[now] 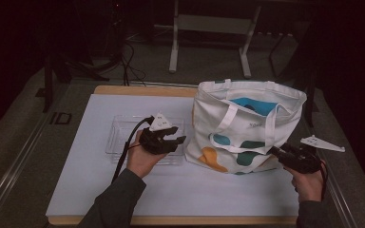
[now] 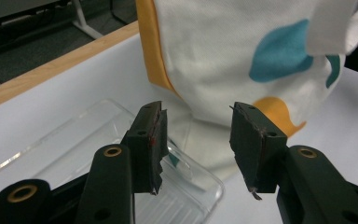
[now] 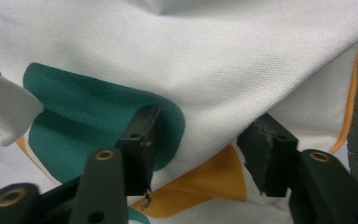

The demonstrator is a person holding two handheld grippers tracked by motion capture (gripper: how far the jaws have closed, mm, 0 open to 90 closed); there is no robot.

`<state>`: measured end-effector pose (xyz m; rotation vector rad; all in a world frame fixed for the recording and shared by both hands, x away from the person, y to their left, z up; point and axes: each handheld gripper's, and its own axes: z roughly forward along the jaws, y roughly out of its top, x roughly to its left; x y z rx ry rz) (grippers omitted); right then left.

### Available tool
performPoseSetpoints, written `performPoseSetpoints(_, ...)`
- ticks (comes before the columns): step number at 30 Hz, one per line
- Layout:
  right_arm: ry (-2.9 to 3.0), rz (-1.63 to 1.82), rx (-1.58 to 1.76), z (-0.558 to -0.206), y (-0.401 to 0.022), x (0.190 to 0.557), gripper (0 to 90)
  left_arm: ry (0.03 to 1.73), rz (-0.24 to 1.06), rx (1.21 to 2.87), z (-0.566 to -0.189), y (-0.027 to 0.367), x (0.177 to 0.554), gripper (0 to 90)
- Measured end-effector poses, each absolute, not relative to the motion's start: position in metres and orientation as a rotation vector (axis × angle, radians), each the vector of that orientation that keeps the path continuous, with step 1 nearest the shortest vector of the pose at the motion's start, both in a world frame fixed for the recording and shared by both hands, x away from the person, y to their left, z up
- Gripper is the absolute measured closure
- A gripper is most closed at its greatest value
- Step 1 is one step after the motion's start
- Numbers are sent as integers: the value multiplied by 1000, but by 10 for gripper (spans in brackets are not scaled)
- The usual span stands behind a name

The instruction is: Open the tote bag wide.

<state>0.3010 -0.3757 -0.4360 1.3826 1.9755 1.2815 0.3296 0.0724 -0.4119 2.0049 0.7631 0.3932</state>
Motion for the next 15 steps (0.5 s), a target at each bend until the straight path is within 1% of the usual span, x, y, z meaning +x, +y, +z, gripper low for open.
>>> performPoseSetpoints(4,1968,1286,1381,-436,-376,300,599,765,347,1972,-410,71,340,544)
performPoseSetpoints(10,1946,1278,1377,-436,-375,300,733,762,358,1998,-408,63,350,545)
performPoseSetpoints(12,1936,1277,1372,-437,-374,299,758,763,351,2000,-406,60,354,554)
performPoseSetpoints(15,1918,1276,1363,-437,-373,298,824,757,357,2014,-404,56,360,559)
